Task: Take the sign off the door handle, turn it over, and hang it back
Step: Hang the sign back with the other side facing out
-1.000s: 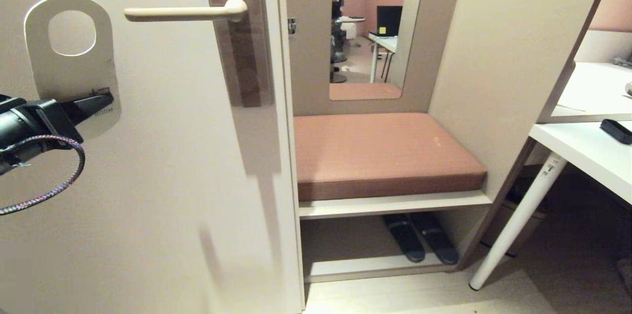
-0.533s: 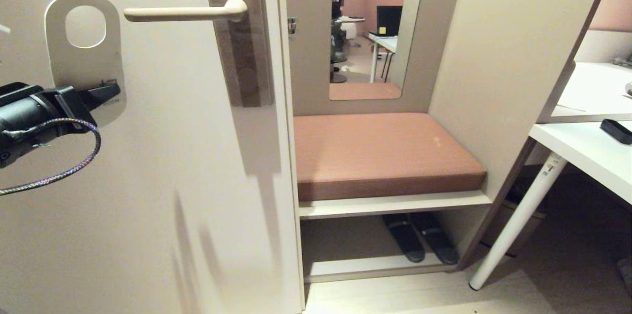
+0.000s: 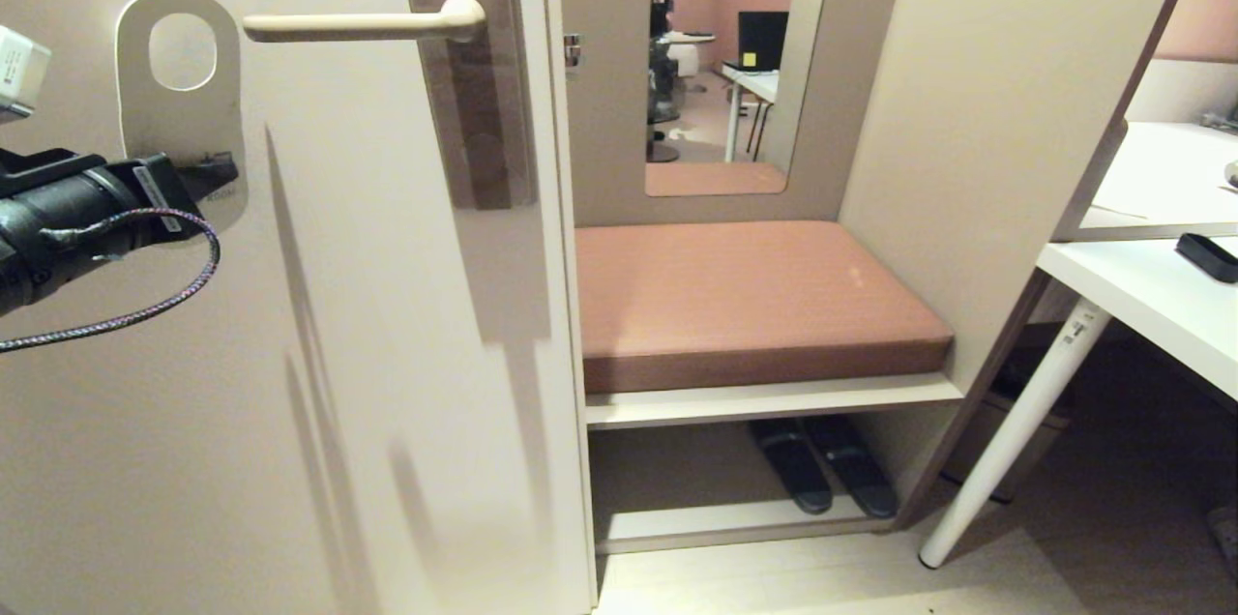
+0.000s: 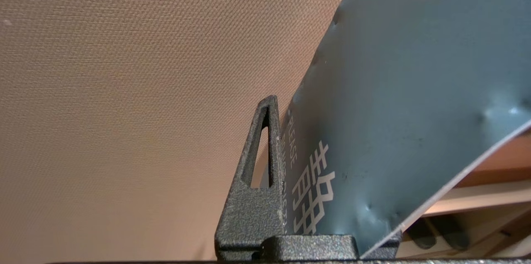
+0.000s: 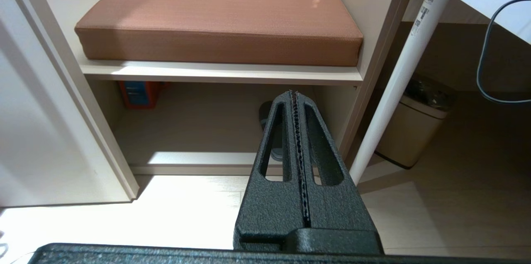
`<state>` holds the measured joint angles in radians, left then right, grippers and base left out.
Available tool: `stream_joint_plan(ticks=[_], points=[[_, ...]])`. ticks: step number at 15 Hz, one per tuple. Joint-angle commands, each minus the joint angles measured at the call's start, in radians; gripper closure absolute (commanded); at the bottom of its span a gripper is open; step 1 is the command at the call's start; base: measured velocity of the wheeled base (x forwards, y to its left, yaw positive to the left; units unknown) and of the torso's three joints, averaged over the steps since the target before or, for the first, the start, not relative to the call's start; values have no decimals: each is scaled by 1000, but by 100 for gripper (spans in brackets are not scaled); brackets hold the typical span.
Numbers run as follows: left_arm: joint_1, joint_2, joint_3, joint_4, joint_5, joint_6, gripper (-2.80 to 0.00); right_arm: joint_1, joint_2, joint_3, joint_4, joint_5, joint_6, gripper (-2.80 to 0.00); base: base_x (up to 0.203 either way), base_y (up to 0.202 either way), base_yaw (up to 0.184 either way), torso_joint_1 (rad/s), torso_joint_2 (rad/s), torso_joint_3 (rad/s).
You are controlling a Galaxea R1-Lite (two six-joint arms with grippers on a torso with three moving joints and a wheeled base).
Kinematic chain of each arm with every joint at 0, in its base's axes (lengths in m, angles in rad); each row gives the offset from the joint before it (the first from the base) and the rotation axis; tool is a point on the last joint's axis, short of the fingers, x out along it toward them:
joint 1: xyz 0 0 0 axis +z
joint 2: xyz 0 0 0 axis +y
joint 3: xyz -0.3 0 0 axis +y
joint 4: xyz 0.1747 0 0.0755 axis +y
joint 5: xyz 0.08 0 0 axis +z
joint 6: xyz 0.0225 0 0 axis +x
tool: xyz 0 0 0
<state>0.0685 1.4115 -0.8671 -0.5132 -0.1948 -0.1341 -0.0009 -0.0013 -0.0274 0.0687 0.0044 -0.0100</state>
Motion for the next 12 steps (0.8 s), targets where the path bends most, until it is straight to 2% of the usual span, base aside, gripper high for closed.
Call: stream_joint_plan(ticks=[1, 3, 8, 12], points=[[-40, 2, -27, 18, 32, -33, 0, -1, 1, 0, 0, 0, -1, 0, 0, 0, 0, 0, 0, 0], [-83, 2, -49, 53, 84, -73, 0, -1, 1, 0, 0, 0, -2, 0, 0, 0, 0, 0, 0, 0], [-133, 3, -74, 67, 127, -103, 0, -1, 1, 0, 0, 0, -1, 0, 0, 0, 0, 0, 0, 0], [-185, 1, -125, 121, 175, -170, 0, -1, 1, 0, 0, 0, -1, 0, 0, 0, 0, 0, 0, 0]])
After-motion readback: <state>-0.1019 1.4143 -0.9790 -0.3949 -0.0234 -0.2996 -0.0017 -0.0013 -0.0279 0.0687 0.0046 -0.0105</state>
